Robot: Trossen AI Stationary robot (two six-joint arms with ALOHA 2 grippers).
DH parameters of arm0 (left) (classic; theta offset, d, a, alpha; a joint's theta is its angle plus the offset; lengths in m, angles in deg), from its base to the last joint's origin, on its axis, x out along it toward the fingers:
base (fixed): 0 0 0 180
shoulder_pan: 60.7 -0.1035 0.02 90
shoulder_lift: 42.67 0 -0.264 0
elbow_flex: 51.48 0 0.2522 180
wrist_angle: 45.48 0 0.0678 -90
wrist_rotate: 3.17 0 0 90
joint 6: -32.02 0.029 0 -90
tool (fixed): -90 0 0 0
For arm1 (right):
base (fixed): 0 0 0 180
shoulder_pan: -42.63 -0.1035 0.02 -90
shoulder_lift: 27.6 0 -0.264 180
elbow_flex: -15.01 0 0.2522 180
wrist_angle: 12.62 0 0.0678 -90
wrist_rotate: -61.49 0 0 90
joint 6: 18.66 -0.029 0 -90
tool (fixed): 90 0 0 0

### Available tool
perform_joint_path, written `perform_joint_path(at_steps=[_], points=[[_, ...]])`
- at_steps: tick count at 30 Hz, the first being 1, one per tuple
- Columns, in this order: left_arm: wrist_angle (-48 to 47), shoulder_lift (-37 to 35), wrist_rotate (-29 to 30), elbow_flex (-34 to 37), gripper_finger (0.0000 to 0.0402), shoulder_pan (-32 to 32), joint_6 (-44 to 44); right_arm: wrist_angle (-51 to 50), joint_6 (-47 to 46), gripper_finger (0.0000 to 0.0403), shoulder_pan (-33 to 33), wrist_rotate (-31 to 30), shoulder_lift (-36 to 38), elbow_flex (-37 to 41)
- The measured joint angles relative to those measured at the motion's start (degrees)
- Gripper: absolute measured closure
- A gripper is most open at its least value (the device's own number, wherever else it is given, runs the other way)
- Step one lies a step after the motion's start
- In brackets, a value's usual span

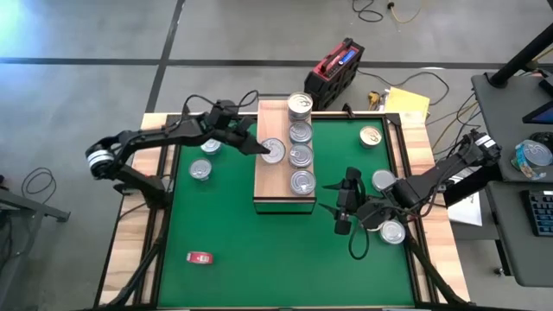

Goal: Stack canned seafood by type on shelf
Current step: Put the top blue tuna can on the shelf

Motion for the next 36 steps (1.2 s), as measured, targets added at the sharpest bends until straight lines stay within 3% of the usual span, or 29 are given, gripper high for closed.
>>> perform_joint_path(at_steps=[4, 20, 36], points=[[-0.11, 1.77, -2.79, -1.72, 0.0279, -0.66, 0.75, 0.04, 0.02, 0.0162, 0.00, -0.02, -0.02, 0.00], [-4.84, 2.37, -3.03, -3.03, 0.0279, -2.41, 4.23, 0.10, 0.00, 0.0165, 0.00, -0.13, -0.04, -0.03], [-5.71, 2.37, -2.54, -3.03, 0.0279, -2.35, 5.34, 0.13, -0.90, 0.0136, 0.00, -0.09, -0.07, -0.07]])
